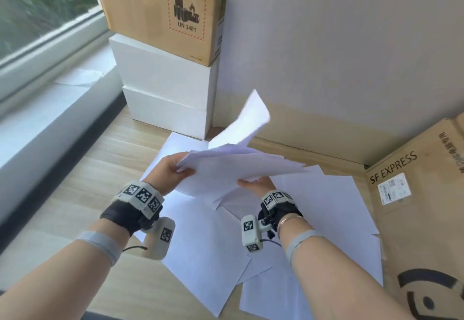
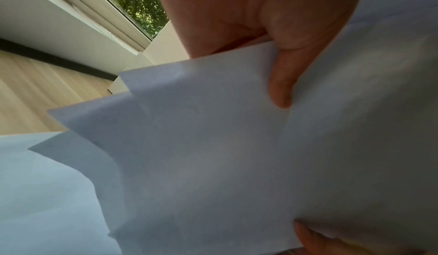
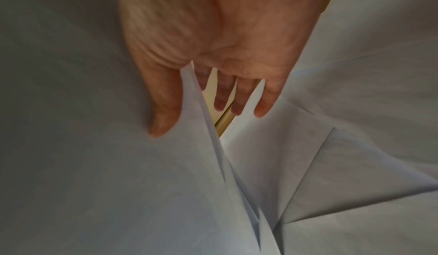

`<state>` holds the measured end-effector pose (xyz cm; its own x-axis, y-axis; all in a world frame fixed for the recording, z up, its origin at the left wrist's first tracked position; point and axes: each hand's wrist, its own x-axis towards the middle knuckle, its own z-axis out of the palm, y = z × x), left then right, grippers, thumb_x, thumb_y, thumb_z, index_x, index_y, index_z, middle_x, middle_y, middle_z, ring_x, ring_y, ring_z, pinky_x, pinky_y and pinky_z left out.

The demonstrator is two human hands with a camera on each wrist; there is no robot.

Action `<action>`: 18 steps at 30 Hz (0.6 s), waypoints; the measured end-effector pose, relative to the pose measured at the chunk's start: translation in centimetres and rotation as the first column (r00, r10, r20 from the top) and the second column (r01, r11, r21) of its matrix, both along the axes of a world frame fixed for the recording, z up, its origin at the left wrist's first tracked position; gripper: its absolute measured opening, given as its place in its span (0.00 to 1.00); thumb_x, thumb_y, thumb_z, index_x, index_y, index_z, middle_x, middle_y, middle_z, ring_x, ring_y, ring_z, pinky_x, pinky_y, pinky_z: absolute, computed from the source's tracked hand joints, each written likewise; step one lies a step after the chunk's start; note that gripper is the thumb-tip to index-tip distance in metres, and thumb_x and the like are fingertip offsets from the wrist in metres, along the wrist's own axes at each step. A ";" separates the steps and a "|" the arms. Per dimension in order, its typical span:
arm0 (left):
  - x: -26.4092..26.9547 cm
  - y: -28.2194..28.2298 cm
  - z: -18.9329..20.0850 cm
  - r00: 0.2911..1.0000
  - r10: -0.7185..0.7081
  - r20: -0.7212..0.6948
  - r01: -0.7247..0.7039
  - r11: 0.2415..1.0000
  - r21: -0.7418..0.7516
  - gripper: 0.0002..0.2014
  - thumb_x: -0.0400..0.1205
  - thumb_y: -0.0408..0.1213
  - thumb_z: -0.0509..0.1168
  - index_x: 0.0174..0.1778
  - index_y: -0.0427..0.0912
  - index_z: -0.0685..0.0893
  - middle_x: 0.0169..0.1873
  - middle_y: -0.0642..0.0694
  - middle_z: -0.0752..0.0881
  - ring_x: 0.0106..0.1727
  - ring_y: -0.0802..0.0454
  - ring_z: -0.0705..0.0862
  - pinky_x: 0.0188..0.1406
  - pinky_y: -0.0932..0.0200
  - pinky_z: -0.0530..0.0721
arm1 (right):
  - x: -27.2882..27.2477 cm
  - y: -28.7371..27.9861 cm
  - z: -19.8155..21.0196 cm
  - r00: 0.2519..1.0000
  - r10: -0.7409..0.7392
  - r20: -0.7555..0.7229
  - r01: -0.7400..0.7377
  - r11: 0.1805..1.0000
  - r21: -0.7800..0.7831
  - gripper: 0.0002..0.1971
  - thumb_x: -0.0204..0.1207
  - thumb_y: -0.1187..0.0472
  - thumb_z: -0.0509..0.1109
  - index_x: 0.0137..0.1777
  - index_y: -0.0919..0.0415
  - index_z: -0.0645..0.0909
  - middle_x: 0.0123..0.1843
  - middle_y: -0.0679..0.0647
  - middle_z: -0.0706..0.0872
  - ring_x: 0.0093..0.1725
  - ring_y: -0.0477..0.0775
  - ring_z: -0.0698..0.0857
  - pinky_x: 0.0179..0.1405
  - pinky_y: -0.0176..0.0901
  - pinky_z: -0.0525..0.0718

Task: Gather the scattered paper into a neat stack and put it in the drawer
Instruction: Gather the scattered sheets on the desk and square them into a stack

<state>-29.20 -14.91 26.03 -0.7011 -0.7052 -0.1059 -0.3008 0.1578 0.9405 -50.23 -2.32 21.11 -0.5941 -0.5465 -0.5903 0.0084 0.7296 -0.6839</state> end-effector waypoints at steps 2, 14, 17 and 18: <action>0.0 -0.1 -0.1 0.999 0.038 -0.028 -0.038 0.999 -0.003 0.04 0.71 0.34 0.67 0.33 0.48 0.80 0.23 0.61 0.84 0.29 0.74 0.79 0.36 0.74 0.75 | -0.2 0.0 0.0 1.000 -0.019 0.011 0.019 0.999 -0.028 0.37 0.70 0.51 0.77 0.74 0.69 0.69 0.72 0.60 0.76 0.73 0.60 0.76 0.59 0.42 0.71; -1.1 -1.9 -0.6 0.942 0.266 -0.203 -0.181 0.916 0.359 0.09 0.63 0.32 0.70 0.37 0.47 0.86 0.27 0.57 0.90 0.40 0.47 0.83 0.55 0.49 0.79 | -2.5 -0.6 4.3 0.981 -0.196 0.004 0.175 0.867 -0.467 0.46 0.63 0.59 0.81 0.79 0.58 0.58 0.75 0.50 0.69 0.78 0.48 0.67 0.77 0.49 0.65; -1.8 -1.4 -0.6 0.934 0.262 -0.245 -0.146 0.901 0.408 0.13 0.63 0.32 0.69 0.43 0.46 0.83 0.27 0.59 0.91 0.35 0.57 0.89 0.46 0.59 0.84 | -3.5 -0.3 4.9 0.968 -0.242 -0.062 0.178 0.842 -0.509 0.41 0.67 0.67 0.79 0.76 0.59 0.59 0.69 0.47 0.68 0.69 0.42 0.65 0.69 0.41 0.65; -1.9 -1.3 -0.8 0.930 0.264 -0.255 -0.139 0.896 0.421 0.13 0.63 0.32 0.69 0.43 0.46 0.83 0.27 0.60 0.91 0.32 0.62 0.89 0.43 0.61 0.83 | -3.7 -0.1 5.2 0.969 -0.241 -0.046 0.181 0.828 -0.531 0.37 0.68 0.70 0.78 0.73 0.59 0.61 0.66 0.48 0.70 0.68 0.43 0.68 0.71 0.43 0.66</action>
<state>-31.15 -16.24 25.22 -0.5901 -0.7794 -0.2104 0.0179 -0.2732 0.9618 -53.92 -2.47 26.27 -0.7726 -0.6083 -0.1819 0.0266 0.2552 -0.9665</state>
